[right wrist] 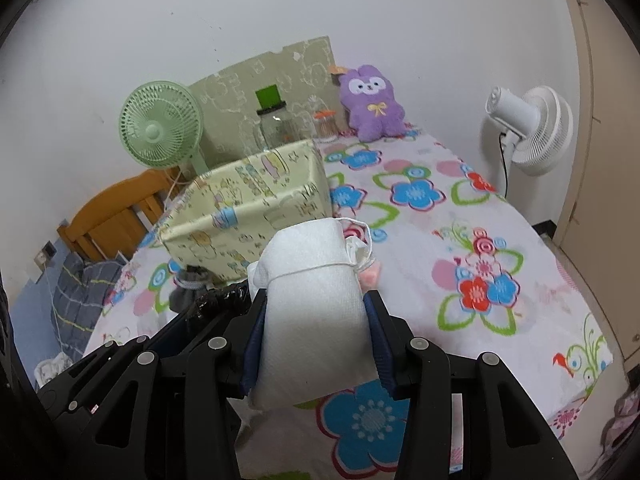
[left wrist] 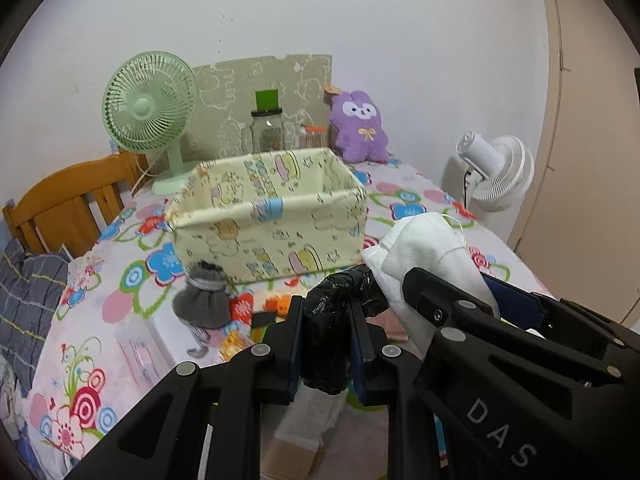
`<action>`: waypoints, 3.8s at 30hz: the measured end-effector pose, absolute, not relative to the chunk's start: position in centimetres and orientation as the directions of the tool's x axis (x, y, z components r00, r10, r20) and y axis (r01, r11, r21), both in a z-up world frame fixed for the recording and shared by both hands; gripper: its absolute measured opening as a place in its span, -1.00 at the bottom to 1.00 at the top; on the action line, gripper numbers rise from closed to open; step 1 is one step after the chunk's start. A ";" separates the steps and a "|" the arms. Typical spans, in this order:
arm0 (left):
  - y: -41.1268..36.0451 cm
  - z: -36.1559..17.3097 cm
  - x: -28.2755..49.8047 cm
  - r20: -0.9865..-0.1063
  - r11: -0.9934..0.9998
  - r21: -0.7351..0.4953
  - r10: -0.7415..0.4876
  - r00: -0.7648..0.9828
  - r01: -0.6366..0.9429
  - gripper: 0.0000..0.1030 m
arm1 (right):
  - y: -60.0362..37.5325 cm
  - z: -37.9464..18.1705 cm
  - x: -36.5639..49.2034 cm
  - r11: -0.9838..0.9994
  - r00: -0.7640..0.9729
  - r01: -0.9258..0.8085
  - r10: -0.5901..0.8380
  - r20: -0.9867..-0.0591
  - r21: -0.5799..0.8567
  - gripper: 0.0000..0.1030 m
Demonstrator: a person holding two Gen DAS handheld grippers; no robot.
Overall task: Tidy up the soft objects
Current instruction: 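Lift the black bag with the left gripper while the right gripper carries the white cloth toward the box, then release the black bag into the box with the left gripper while the right releases the cloth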
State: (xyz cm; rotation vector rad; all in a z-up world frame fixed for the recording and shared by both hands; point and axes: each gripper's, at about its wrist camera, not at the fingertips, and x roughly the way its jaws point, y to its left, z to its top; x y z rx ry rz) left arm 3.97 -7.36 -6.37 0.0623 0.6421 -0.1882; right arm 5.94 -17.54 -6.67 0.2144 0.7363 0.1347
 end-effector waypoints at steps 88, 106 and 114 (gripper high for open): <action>-0.9 -5.1 22.2 -0.648 1.000 0.009 0.004 0.762 0.002 -0.08 | -9.6 -5.8 25.8 0.975 0.725 -0.128 0.216 -0.654 0.181 -0.02; -1.2 -6.3 22.7 -0.672 0.999 0.012 -0.015 0.741 0.031 0.62 | -9.5 -7.7 26.9 0.979 0.722 -0.096 0.193 -0.665 0.180 0.82; -1.4 -5.7 22.0 -0.657 0.999 0.023 -0.005 0.753 0.027 0.73 | -9.6 -7.0 26.3 0.984 0.726 -0.094 0.173 -0.665 0.153 0.85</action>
